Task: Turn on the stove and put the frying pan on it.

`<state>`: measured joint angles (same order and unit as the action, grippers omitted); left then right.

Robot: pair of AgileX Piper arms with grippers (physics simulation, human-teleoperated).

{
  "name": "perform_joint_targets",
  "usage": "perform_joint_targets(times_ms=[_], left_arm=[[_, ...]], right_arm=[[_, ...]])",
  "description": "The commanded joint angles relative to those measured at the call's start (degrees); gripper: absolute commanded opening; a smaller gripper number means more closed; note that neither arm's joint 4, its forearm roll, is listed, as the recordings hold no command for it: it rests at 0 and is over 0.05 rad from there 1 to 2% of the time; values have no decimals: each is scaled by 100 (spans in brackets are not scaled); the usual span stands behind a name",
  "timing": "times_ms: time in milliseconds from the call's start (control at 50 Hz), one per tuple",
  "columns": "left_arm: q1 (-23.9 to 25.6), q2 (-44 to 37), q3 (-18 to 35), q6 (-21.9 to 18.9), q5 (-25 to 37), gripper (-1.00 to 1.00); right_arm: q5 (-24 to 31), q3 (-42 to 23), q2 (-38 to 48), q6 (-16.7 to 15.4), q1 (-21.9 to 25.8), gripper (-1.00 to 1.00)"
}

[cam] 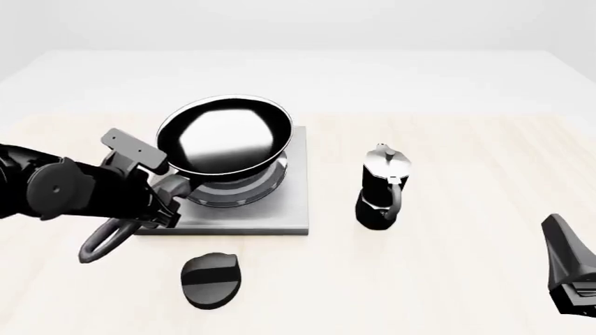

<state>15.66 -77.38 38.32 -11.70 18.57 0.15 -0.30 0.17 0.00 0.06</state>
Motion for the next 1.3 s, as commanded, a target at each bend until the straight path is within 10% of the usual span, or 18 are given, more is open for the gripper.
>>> perform_joint_targets(times_ms=[20,1200,1220,1300], left_arm=[[-33,-107,-6,-466,-176,-100],[123,-768,-306,-343,-674,-100],[124,-763,-310,-357,-669,100],[100,-746,-309,-384,-650,100]], right_arm=[[-1,0,-1,-1,0,100],[0,0,0,0,0,100],[-1,0,-1,-1,0,100],[-1,0,-1,0,-2,100]])
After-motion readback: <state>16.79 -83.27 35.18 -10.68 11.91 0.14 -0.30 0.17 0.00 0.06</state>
